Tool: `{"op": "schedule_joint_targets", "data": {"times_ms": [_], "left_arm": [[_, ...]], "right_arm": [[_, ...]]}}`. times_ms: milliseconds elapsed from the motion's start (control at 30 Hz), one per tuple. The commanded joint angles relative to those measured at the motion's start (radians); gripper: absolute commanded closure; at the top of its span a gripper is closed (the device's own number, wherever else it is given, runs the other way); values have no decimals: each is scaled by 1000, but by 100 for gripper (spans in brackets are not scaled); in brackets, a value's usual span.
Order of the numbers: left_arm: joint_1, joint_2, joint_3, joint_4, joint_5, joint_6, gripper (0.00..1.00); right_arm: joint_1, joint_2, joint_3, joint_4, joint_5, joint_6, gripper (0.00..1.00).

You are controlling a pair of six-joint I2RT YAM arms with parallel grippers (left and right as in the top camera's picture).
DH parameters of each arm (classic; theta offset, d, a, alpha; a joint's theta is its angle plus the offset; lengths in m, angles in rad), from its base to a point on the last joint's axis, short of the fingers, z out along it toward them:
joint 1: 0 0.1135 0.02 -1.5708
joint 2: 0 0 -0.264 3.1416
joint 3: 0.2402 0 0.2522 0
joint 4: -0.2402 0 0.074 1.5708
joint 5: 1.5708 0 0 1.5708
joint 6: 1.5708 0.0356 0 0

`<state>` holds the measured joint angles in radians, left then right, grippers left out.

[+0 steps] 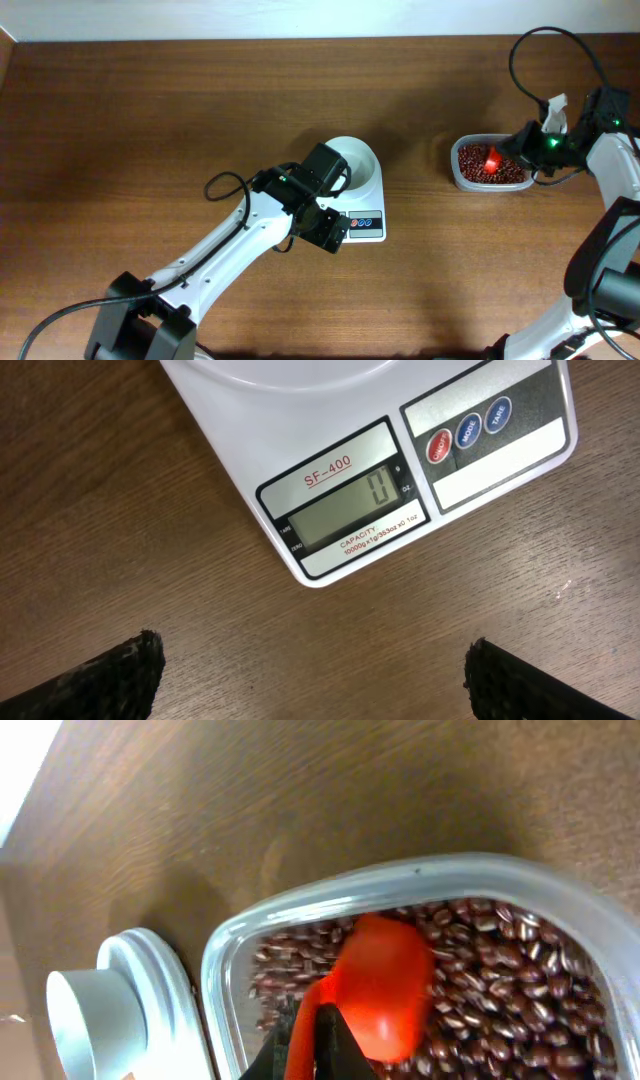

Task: Scoop item into bowl and weigh 50g on scale
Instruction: 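Scoop red beans from the tub with the right gripper's scoop, then carry the filled scoop with the right gripper over the bowl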

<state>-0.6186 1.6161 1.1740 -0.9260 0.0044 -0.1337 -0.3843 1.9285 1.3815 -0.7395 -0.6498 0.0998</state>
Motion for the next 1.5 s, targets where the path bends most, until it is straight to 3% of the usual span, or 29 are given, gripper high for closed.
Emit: {"op": "schedule_joint_targets", "data": {"times_ms": [0, 300, 400, 633, 1467], "left_arm": [[5, 5, -11, 2, 15, 16, 1], [5, 5, -11, 2, 15, 16, 1], [5, 5, -11, 2, 15, 16, 1], [5, 5, -11, 2, 15, 16, 1], [5, 5, -11, 2, 15, 16, 1]], "right_arm": [[-30, 43, -56, -31, -49, -18, 96], [-164, 43, -56, -91, -119, -108, 96], [-207, 43, -56, -91, -266, -166, 96], [-267, 43, -56, -85, -391, -167, 96], [-284, 43, -56, -92, -586, -106, 96]]}}
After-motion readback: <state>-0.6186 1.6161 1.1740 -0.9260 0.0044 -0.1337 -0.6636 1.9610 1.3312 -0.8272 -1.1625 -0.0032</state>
